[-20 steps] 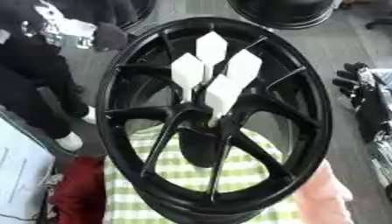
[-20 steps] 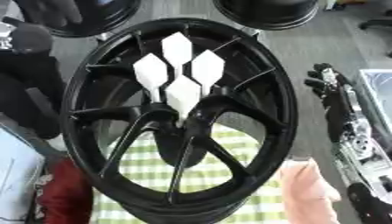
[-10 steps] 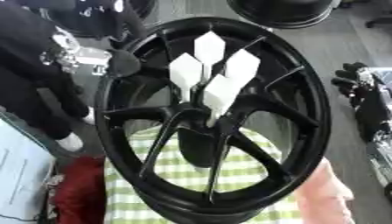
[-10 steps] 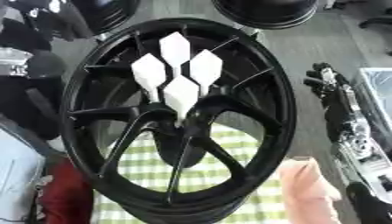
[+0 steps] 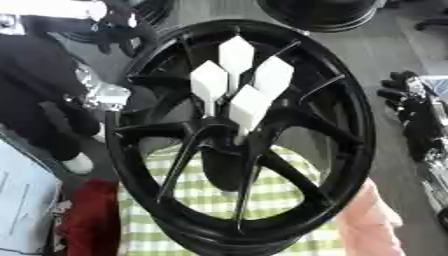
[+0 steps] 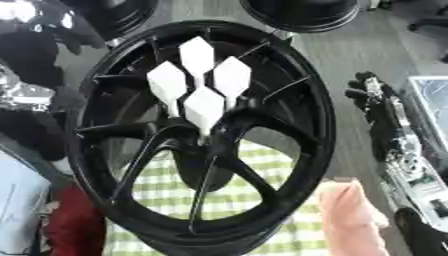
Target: Pull the pin out of the wheel hub.
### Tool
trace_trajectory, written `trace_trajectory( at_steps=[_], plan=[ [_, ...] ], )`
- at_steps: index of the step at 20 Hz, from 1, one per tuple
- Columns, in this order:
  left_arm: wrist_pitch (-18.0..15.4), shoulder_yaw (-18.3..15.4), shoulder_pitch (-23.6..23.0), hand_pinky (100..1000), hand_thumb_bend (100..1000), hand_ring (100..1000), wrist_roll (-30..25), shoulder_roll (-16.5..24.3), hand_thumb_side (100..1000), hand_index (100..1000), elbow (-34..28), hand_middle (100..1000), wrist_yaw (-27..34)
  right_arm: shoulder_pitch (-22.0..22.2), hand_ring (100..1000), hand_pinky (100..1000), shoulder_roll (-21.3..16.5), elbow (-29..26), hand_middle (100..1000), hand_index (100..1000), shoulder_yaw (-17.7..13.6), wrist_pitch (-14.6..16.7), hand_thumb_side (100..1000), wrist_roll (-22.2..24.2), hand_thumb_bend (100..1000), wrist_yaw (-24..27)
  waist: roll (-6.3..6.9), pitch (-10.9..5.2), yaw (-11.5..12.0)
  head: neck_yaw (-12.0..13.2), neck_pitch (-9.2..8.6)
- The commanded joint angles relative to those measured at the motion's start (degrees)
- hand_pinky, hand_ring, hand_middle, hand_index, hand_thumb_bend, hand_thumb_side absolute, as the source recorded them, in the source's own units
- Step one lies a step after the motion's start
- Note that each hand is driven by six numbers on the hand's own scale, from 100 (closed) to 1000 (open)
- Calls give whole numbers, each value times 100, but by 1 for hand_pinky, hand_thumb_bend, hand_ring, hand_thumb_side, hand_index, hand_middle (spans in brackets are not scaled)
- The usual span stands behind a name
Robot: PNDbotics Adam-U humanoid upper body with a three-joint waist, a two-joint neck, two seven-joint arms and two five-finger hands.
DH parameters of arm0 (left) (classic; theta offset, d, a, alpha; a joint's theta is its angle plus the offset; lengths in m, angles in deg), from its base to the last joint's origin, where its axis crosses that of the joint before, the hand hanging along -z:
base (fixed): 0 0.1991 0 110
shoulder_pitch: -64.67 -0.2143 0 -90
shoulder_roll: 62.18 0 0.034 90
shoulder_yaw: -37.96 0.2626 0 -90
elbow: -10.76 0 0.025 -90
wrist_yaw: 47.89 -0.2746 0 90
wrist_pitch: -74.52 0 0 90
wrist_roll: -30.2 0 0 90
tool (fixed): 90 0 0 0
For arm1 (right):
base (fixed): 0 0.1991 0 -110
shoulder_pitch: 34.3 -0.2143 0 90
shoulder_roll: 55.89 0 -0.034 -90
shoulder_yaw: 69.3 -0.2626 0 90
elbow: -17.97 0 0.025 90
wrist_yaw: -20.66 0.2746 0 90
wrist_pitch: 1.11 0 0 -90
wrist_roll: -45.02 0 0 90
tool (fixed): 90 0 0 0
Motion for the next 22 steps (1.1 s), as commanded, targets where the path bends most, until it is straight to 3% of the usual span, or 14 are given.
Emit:
trace_trajectory(
  at_steps=[1,6,11,22],
  plan=[
    [-222,-159,43,731,457,774,47,63,575,870,374,793,-26,-46,811,959,-113,-53,753,819,-27,11,762,18,100,-39,-10,-81,-11,4,2],
    [-511,-320,243,713,417,768,-164,-347,593,857,1253,780,368,-53,811,959,-93,-47,753,819,-14,-1,762,49,100,-25,-31,-101,-12,39,69],
    [-761,-420,496,714,398,770,-525,-718,634,848,1898,780,355,-63,811,959,-76,-36,753,819,-5,-4,768,69,100,-15,-31,-114,-26,95,128],
    [-1043,-394,825,707,370,759,-684,-1256,498,834,2347,770,443,-74,810,959,-61,-14,752,819,9,-7,764,81,100,-6,-21,-122,-66,88,146]
  ],
)
